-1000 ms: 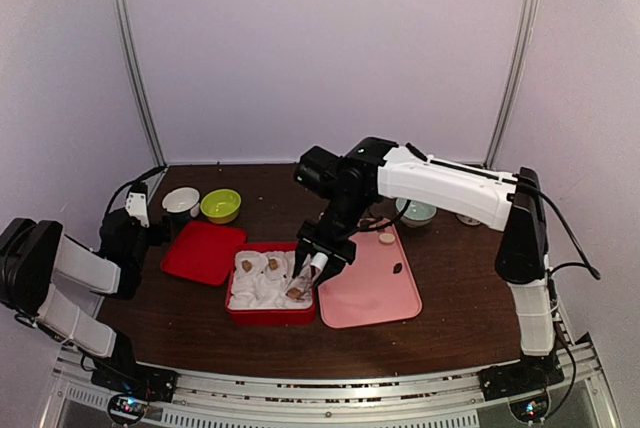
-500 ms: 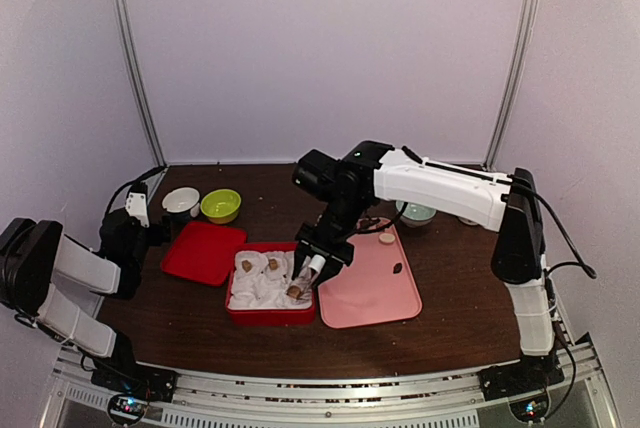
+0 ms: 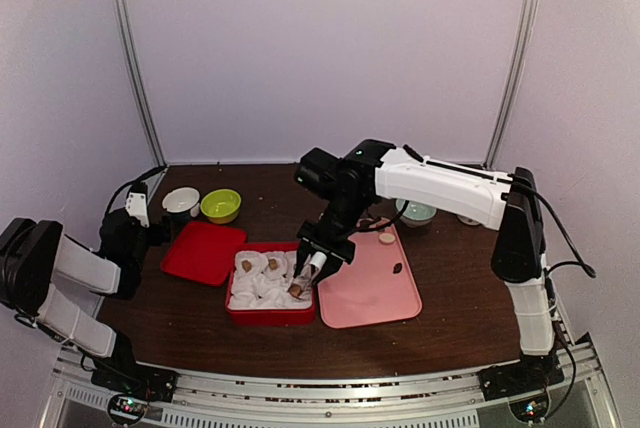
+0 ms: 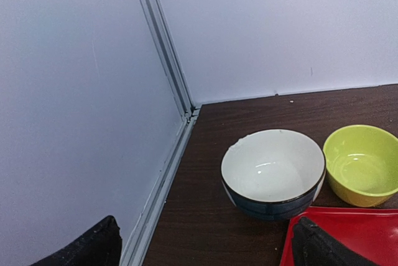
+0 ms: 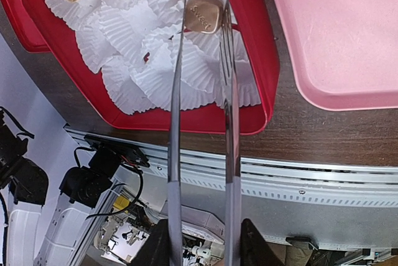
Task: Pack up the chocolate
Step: Pick up the fake chocolate from the empty pocket of the box.
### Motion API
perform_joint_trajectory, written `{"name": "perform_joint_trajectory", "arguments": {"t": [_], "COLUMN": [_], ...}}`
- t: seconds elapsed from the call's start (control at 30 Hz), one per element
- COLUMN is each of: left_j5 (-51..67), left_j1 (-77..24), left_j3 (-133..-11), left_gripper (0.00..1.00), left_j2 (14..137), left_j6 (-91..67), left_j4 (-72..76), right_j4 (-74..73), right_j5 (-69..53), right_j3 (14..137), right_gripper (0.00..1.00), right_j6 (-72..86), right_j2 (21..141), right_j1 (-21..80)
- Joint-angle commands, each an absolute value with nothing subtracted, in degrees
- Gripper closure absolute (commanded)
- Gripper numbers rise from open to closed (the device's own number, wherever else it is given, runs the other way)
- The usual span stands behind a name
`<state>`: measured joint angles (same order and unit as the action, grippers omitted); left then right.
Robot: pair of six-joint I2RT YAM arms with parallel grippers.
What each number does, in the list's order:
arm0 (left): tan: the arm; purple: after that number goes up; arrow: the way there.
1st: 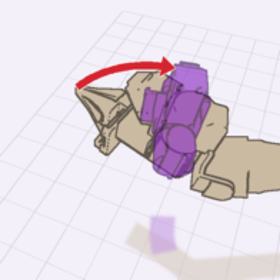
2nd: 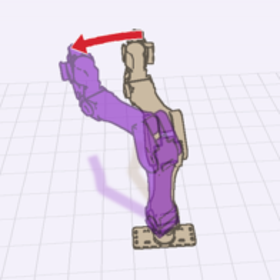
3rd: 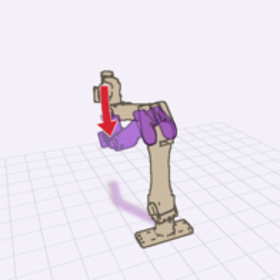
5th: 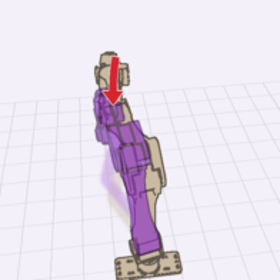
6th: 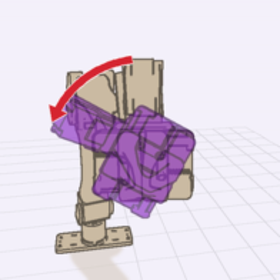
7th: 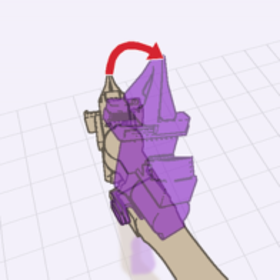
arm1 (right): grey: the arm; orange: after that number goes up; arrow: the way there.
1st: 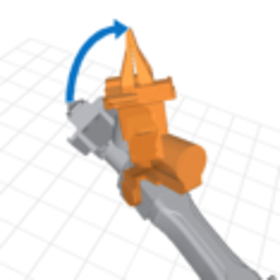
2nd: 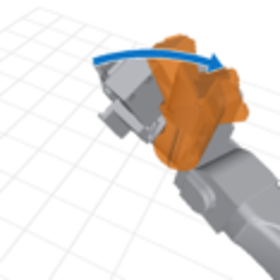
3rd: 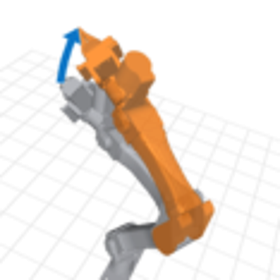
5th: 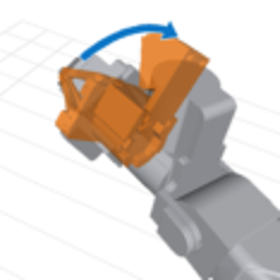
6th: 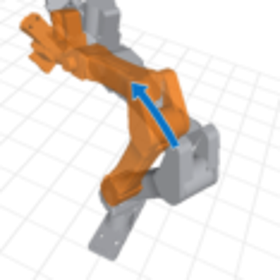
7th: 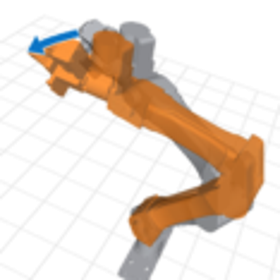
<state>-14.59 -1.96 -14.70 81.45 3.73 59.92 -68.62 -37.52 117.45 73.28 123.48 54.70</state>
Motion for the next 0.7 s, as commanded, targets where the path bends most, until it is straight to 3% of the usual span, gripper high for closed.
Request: {"name": "perform_joint_trajectory", "arguments": {"t": [0.0,0.4,0.67], "left_j5": [-14.9,-14.9,-14.8], "left_j1": [-1.5,-1.6,-1.5], "left_j3": [-15.9,-15.8,-15.8], "left_gripper": [0.02,0.02,0.02], "left_j2": [81.7,81.7,81.8], "left_j6": [3.1,3.1,3.2], "left_j4": [62.1,62.2,62.5], "right_j4": [-69.2,-70.2,-63.3], "right_j5": [-36.5,-35.7,-39.9], "right_j3": [117.6,119.8,122.6], "right_gripper": [0.71,0.70,0.73], "right_j6": [73.4,73.5,70.5], "right_j2": [120.4,118.9,120.9], "right_j1": [54.3,54.1,54.3]}}
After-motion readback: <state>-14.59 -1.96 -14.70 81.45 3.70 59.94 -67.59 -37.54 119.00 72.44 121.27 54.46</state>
